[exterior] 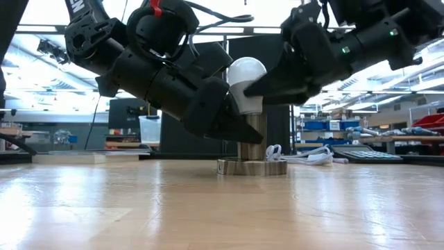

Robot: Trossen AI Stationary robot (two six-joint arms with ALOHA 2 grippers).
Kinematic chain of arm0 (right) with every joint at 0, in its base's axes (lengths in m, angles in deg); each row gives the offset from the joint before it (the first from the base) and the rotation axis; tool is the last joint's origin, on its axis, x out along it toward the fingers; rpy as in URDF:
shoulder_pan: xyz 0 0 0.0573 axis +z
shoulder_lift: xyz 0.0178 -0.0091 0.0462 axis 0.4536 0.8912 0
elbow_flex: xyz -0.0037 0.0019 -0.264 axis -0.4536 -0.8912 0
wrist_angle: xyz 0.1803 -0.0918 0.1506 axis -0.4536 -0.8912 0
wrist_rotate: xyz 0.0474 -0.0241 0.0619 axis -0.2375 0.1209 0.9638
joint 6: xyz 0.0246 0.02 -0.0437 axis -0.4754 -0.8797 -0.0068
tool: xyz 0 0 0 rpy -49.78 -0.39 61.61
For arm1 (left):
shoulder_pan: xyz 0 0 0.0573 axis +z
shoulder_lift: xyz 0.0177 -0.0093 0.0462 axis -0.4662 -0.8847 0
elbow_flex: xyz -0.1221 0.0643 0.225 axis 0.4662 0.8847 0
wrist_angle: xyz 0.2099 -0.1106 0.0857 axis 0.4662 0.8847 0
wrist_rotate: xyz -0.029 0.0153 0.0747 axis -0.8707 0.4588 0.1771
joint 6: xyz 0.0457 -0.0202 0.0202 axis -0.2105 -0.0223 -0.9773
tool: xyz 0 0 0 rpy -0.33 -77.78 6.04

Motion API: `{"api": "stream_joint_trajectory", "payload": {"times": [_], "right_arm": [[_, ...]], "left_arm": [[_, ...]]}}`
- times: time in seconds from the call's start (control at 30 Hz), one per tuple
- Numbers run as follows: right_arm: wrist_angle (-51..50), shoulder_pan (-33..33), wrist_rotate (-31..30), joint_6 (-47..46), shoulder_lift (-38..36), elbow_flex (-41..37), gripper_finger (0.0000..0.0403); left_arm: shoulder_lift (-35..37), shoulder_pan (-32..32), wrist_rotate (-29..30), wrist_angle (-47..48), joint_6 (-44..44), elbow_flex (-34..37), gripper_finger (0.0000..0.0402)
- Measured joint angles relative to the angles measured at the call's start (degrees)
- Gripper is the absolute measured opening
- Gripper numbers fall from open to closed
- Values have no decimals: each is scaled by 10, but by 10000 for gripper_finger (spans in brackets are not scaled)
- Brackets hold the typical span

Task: Screw lightbulb
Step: Remove the lightbulb from the lamp, then put the lightbulb on the table

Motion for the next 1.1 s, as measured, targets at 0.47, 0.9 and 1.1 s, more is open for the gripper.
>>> {"api": "stream_joint_trajectory", "payload": {"times": [0.47,0.9,1.1], "right_arm": [[114,-8,18,40,75,2,201],[123,-8,20,52,75,2,165],[125,-7,21,55,74,3,161]], "left_arm": [[0,0,0,-3,-2,0,193],[4,0,1,3,0,1,289],[27,-1,13,13,-7,1,306]]}}
